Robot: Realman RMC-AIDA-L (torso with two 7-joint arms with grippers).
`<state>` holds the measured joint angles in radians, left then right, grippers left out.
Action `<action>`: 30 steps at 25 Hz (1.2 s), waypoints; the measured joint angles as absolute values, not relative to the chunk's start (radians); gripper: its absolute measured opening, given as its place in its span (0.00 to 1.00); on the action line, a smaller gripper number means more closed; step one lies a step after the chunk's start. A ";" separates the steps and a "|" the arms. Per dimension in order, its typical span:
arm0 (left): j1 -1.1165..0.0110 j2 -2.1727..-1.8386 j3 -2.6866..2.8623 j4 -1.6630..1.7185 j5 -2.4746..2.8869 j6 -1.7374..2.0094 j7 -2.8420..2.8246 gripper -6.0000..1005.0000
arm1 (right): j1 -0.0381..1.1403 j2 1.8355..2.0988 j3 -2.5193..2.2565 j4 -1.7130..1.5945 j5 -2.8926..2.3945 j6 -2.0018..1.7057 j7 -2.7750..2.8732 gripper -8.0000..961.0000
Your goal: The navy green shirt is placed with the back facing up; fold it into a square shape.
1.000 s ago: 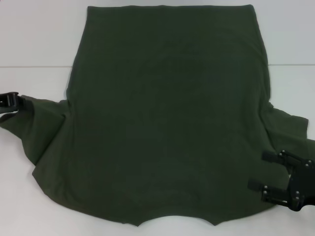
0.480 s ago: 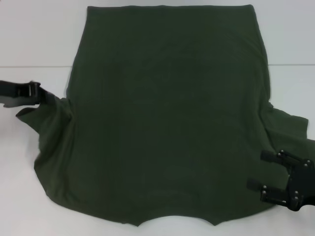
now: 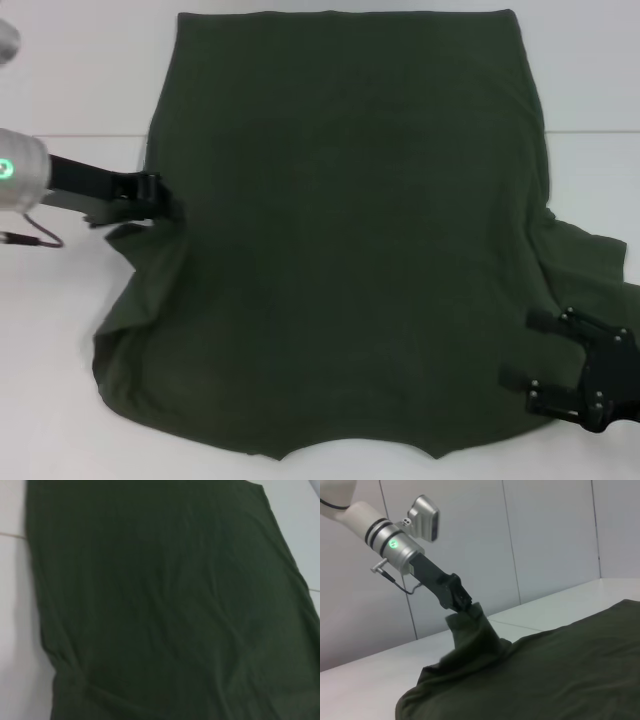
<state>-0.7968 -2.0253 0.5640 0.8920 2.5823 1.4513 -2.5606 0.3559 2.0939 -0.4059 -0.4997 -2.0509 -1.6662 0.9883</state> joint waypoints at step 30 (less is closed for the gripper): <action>-0.599 -2.067 0.505 0.573 2.153 1.263 -2.388 0.69 | 0.356 2.094 -0.423 -0.489 -2.051 -1.661 0.990 0.94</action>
